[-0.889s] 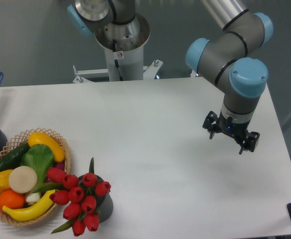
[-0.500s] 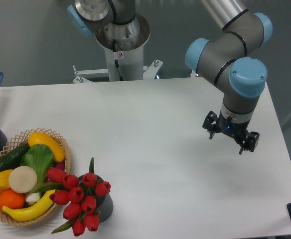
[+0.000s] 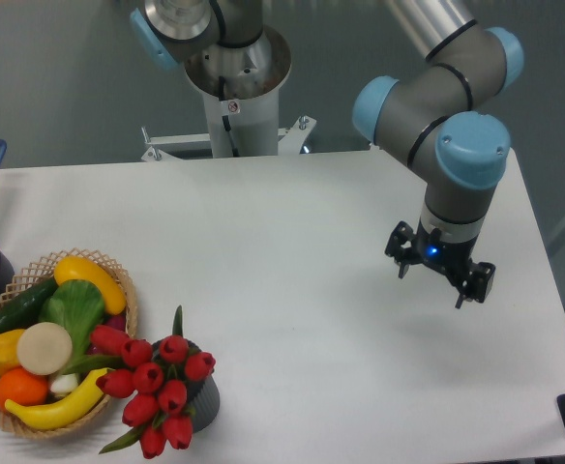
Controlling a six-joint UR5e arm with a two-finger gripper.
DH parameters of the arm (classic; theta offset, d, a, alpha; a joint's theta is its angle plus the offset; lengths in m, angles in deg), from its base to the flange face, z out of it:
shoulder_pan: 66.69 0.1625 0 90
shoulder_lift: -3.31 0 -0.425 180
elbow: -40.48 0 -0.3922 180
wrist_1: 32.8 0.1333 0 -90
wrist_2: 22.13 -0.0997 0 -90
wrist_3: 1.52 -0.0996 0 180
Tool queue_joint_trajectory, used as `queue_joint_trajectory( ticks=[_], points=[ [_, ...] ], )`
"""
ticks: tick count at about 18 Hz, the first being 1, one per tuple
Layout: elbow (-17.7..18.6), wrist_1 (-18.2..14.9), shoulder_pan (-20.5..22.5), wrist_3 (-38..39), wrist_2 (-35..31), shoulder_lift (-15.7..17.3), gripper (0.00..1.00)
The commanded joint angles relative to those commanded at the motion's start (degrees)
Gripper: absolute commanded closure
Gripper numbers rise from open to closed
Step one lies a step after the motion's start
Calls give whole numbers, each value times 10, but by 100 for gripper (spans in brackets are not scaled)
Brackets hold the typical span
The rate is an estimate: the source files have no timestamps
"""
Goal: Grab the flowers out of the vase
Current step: 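Open the gripper and start moving toward the red tulips in the vase, then move the open gripper down to the tulip stems above the black vase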
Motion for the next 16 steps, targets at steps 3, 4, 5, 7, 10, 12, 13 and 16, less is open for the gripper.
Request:
queue_joint_trajectory(
  ticks=[3, 4, 5, 7, 10, 12, 13, 16],
  points=[
    [19, 19, -2, 8, 17, 2, 0],
    [22, 27, -2, 8, 36, 3, 0],
    [26, 43, -2, 8, 53, 4, 0],
    [39, 85, -2, 13, 86, 9, 0],
    [38, 99, 0, 30, 184, 10, 0],
    [39, 99, -3, 55, 214, 11, 0],
    [38, 99, -6, 59, 220, 11, 0],
    [29, 99, -25, 60, 254, 8, 0]
  ],
)
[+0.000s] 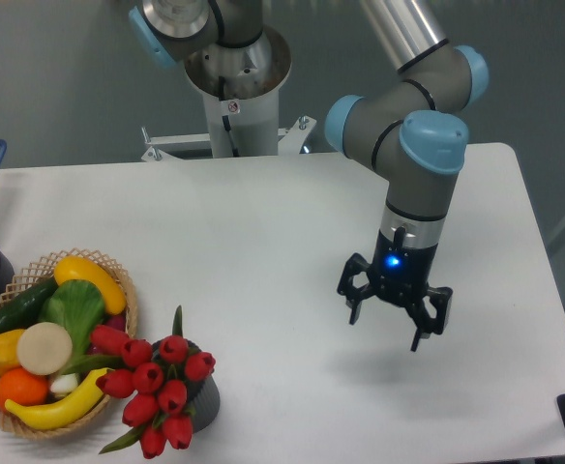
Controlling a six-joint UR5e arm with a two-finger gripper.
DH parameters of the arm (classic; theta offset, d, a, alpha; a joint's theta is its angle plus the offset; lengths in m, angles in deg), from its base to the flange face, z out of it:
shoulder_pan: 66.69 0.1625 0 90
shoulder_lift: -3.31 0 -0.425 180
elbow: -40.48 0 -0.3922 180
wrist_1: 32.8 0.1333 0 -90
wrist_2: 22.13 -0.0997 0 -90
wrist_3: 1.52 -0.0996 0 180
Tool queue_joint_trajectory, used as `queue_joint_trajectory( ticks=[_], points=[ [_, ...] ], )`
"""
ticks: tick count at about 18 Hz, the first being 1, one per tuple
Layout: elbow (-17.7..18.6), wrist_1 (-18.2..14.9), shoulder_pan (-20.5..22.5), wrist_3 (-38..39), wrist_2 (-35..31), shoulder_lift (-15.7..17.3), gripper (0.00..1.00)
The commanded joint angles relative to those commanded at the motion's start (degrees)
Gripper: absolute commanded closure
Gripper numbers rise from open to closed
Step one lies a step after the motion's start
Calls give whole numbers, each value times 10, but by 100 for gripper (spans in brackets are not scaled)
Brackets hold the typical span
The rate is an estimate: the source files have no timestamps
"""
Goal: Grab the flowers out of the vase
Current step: 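Move the open gripper down to the tulip stems above the black vase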
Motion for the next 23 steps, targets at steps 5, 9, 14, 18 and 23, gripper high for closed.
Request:
queue_joint_trajectory(
  ticks=[5, 9, 14, 18, 23],
  points=[
    [4, 1, -1, -1, 107, -5, 0],
    [26, 1, 3, -3, 227, -6, 0],
    [28, 1, 2, -8, 316, -17, 0],
    [38, 1, -2, -13, 394, -22, 0],
    [37, 1, -23, -14, 395, -33, 0]
  ],
)
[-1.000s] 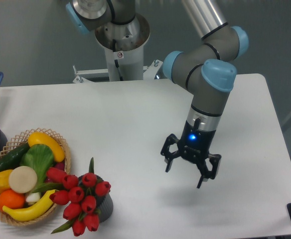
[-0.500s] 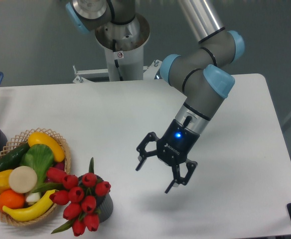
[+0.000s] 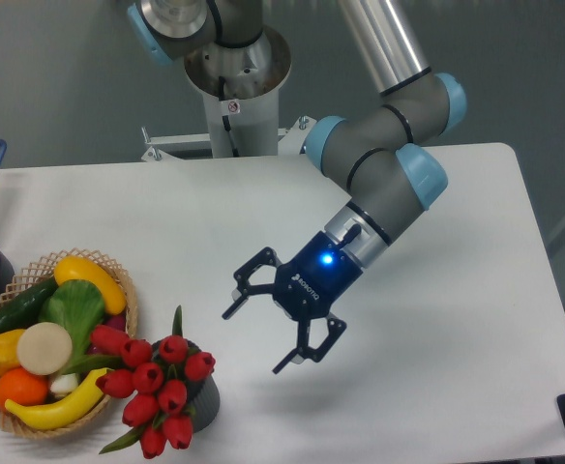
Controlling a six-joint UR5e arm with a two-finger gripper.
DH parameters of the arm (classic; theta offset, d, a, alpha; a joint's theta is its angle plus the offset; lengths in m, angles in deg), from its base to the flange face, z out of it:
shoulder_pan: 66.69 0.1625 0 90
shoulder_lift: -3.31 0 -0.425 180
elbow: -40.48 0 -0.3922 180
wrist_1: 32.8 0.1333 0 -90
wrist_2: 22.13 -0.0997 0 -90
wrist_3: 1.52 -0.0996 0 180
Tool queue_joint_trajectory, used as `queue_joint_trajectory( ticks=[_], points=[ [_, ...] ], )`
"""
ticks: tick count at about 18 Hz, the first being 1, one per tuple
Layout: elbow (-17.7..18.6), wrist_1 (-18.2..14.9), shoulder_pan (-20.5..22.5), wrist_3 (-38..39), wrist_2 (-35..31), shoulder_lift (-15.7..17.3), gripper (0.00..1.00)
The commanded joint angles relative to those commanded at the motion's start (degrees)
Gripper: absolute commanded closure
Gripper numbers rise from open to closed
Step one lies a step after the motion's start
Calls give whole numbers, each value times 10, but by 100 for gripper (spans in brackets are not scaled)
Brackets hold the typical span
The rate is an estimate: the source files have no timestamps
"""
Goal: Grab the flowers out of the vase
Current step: 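Move the open gripper down to the tulip stems above the black vase, then close the gripper around the red tulip stems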
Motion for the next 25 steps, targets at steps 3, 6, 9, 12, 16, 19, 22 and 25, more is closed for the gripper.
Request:
queue_joint_trajectory(
  ticks=[3, 6, 9, 12, 16, 19, 22, 25],
  points=[
    [-4, 0, -12, 0, 0, -7, 0],
    [-4, 1, -29, -7, 0, -14, 0],
    [-6, 10, -38, -12, 0, -14, 1],
    [-5, 10, -47, -13, -1, -17, 2],
    [-8, 23, -60, -15, -1, -30, 4],
    [-20, 25, -71, -14, -2, -38, 8],
    [-33, 25, -76, -14, -3, -47, 18],
    [-45, 25, -77, -10, -4, -51, 53]
  ],
)
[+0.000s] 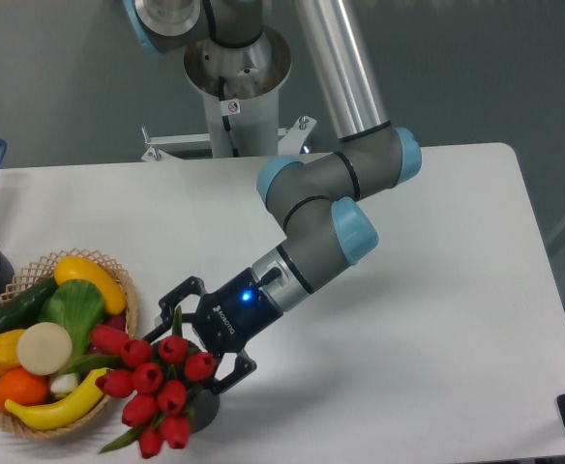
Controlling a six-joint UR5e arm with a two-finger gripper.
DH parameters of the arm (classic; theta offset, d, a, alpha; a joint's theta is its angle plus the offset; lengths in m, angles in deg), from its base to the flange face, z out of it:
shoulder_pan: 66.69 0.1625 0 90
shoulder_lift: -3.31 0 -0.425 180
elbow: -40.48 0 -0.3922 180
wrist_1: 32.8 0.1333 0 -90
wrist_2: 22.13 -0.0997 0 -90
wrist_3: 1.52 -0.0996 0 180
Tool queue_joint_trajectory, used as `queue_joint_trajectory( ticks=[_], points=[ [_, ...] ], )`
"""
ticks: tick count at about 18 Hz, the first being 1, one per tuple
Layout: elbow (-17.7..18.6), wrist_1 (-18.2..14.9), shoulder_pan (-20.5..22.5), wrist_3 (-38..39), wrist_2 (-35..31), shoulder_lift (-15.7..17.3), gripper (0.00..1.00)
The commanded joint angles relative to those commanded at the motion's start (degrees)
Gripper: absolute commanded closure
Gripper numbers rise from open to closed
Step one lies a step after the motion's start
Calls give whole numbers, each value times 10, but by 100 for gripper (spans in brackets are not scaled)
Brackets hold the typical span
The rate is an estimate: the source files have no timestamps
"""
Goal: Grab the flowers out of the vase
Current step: 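Close the gripper around the red tulip stems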
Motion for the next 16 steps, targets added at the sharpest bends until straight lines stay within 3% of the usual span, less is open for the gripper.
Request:
queue_joint_trajectory(
  ticks=[3, 6, 16],
  points=[
    [-1, 0, 1, 1, 0, 0, 74],
    [-2, 0, 1, 1, 0, 0, 78],
    [-2, 0, 12, 19, 7, 19, 79]
  ],
)
